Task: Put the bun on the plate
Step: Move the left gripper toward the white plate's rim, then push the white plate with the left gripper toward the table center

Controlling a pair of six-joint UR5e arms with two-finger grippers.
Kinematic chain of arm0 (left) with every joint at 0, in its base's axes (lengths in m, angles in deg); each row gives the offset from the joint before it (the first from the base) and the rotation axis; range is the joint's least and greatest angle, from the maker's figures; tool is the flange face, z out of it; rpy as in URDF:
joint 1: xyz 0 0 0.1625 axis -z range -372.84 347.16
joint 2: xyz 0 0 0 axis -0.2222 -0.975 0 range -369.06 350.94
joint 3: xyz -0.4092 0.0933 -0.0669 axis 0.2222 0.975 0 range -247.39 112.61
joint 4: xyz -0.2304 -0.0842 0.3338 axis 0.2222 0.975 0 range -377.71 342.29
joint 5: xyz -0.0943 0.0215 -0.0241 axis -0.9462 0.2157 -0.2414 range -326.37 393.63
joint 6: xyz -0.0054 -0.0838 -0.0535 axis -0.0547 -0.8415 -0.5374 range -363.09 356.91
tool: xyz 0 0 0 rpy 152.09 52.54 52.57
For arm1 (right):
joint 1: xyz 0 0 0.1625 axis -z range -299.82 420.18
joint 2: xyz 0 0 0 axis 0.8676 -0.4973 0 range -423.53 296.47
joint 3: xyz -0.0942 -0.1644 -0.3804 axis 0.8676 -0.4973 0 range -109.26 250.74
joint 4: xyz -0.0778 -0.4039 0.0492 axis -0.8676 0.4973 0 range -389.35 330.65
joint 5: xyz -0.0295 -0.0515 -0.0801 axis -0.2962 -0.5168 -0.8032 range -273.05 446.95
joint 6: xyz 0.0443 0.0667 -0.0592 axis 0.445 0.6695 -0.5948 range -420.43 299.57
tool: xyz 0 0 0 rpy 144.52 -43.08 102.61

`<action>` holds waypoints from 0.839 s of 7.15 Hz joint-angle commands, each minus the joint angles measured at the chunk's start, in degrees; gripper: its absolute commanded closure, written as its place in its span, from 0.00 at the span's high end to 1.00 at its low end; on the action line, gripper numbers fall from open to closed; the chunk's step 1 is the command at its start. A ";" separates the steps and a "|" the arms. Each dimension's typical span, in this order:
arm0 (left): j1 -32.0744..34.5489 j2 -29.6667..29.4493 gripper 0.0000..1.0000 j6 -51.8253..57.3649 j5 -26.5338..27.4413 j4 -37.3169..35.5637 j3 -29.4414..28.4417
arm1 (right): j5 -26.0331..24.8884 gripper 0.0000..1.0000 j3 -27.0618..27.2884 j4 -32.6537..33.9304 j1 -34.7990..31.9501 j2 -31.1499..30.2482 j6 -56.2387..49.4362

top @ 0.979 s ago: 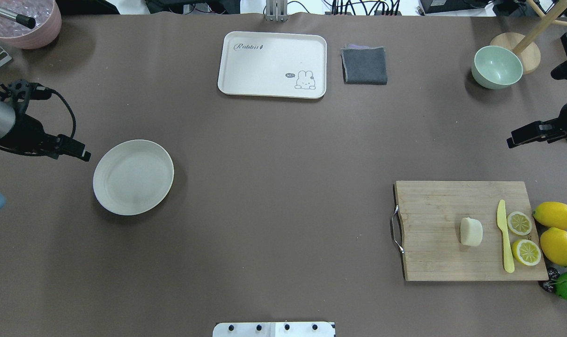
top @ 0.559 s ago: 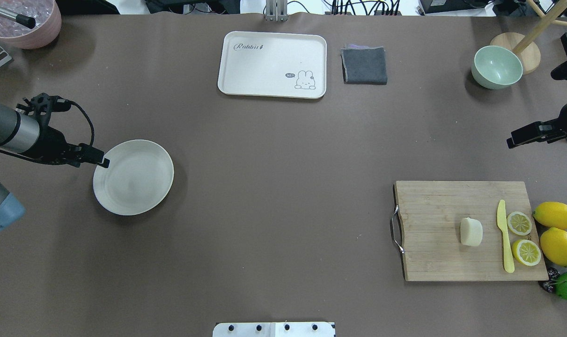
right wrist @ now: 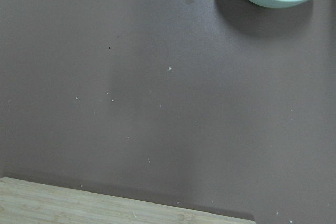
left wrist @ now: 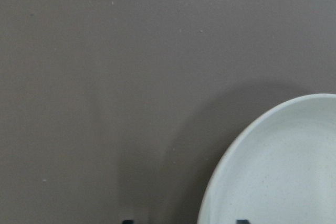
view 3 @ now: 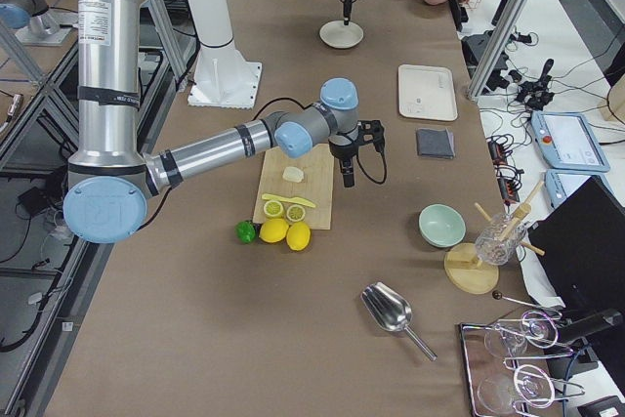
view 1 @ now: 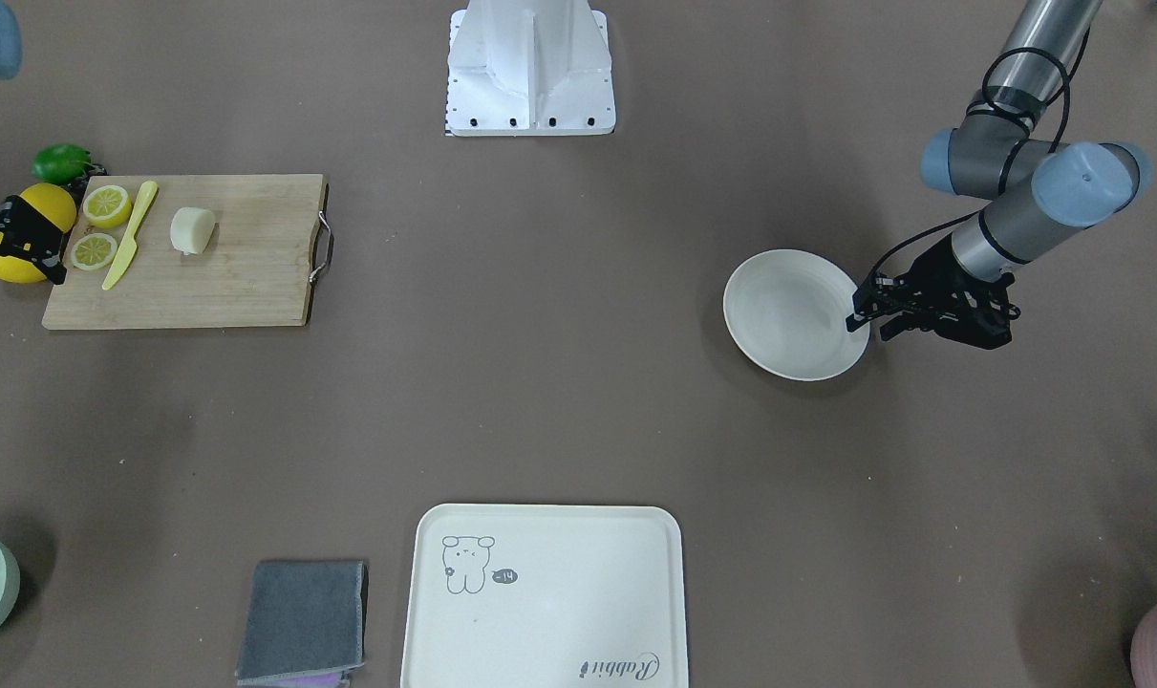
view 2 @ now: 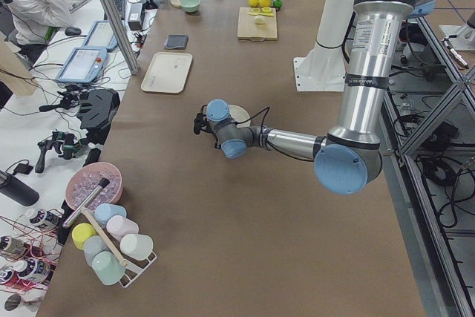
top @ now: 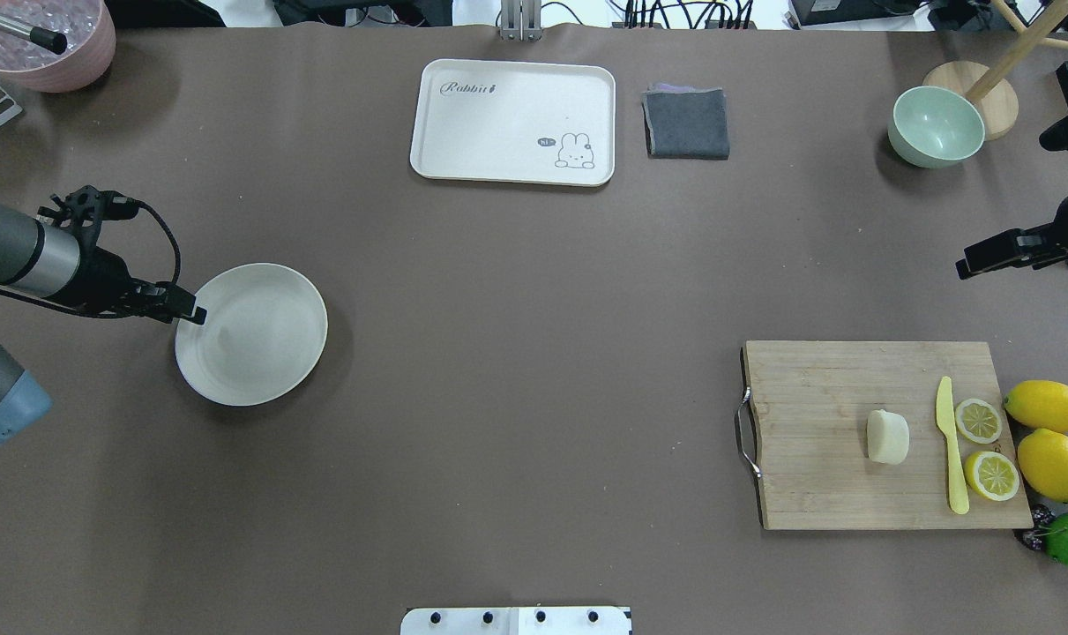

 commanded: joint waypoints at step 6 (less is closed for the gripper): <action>-2.20 -9.90 0.00 -18.13 -0.29 3.66 1.20 | -0.01 1.00 -0.22 0.00 -0.01 0.42 0.00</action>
